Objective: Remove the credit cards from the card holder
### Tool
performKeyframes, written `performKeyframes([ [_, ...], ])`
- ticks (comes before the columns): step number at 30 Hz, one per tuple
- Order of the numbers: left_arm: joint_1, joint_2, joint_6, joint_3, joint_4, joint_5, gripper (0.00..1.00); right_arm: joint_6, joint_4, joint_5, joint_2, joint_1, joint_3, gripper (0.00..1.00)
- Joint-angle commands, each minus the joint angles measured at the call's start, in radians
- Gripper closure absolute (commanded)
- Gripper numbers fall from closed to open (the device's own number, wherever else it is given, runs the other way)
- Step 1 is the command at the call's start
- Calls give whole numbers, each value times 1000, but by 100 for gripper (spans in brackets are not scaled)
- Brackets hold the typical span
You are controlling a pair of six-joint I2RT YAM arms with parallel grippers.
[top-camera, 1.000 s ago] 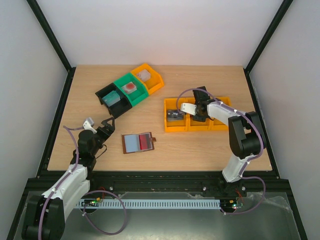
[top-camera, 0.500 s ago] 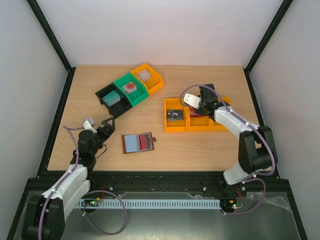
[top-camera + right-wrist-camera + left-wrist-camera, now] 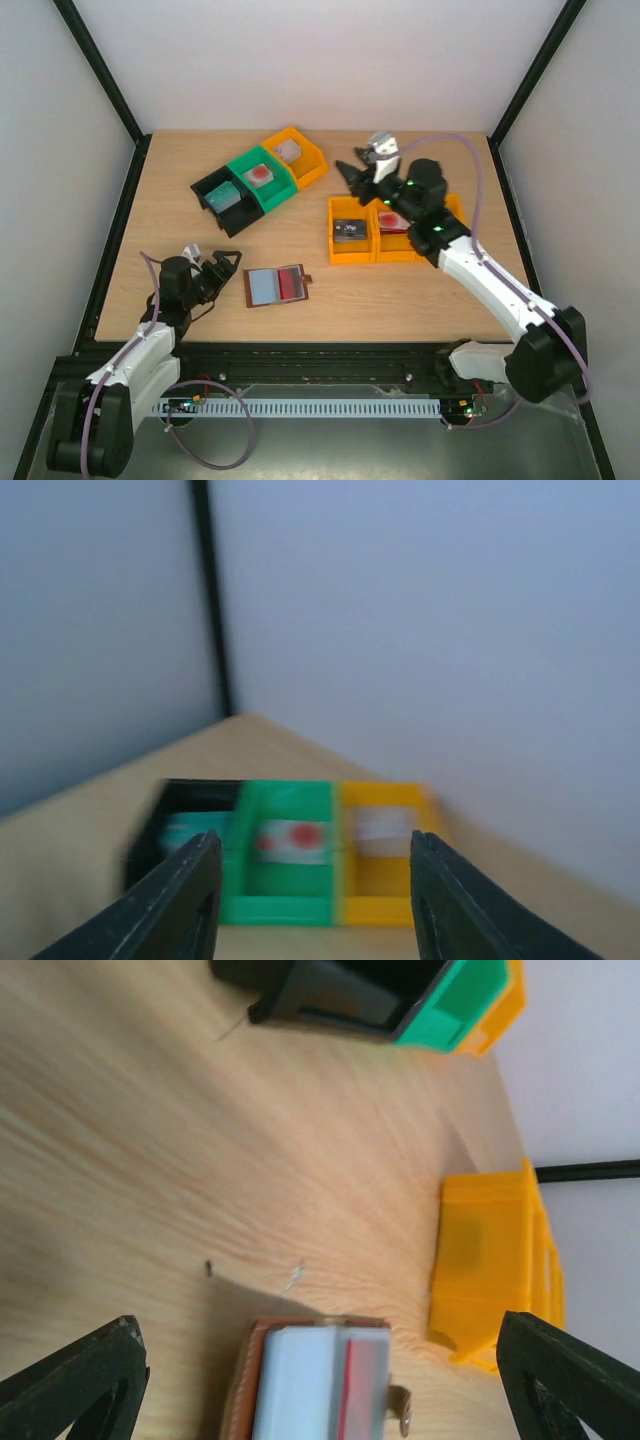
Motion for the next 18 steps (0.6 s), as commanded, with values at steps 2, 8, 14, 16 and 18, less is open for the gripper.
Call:
performKeyframes([
  [2, 8, 71, 56, 35, -91, 145, 4, 406, -199, 31, 194, 235, 98, 53],
  [8, -53, 152, 17, 12, -67, 154, 6, 539, -374, 60, 366, 365, 118, 56],
  [14, -111, 240, 33, 11, 5, 156, 10, 587, -461, 39, 525, 428, 86, 60],
  [16, -138, 254, 56, 11, 29, 145, 15, 579, -493, 32, 568, 438, 89, 60],
  [18, -174, 264, 63, 6, 61, 133, 25, 584, -482, 20, 586, 438, 68, 60],
])
